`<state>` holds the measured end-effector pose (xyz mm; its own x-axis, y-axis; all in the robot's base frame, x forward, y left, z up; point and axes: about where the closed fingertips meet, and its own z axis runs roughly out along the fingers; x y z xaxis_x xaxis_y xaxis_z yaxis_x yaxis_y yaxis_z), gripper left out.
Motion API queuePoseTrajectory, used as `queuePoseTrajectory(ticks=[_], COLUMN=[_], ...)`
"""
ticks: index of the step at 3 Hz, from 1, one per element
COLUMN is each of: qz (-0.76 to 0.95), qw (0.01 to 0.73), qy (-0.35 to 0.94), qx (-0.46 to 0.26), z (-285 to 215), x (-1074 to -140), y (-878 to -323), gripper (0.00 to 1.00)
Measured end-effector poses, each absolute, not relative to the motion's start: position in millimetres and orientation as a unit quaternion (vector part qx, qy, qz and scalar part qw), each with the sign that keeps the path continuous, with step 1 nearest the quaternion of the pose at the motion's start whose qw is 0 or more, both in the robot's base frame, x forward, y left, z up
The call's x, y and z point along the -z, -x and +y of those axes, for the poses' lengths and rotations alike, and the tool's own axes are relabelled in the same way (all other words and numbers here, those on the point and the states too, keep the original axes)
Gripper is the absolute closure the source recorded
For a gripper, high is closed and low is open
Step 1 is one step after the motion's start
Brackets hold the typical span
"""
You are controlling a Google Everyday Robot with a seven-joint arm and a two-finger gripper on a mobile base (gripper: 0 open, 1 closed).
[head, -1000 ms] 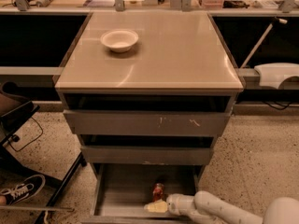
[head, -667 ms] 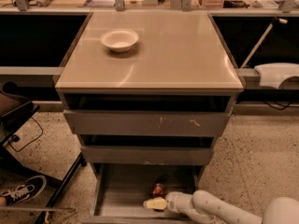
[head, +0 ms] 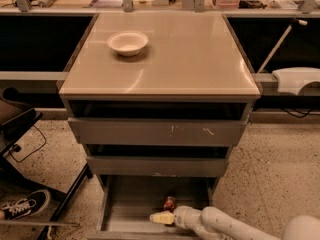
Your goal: Pick coke can from bottom drawer and place on counter
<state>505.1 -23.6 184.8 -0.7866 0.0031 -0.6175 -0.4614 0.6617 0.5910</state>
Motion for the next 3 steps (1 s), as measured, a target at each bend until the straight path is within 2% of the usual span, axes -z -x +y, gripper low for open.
queuePoseTrajectory(ticks=[1,2,3], qz=[0.854,0.851,0.853], qw=[0.368,0.393,0.391], qy=[0.101,0.048,0.048], qx=[-0.354,-0.346,-0.341], z=[9,39,44], x=[-171,-167,-163], y=[-538,-554,-555], gripper=[0.00,0.00,0.00])
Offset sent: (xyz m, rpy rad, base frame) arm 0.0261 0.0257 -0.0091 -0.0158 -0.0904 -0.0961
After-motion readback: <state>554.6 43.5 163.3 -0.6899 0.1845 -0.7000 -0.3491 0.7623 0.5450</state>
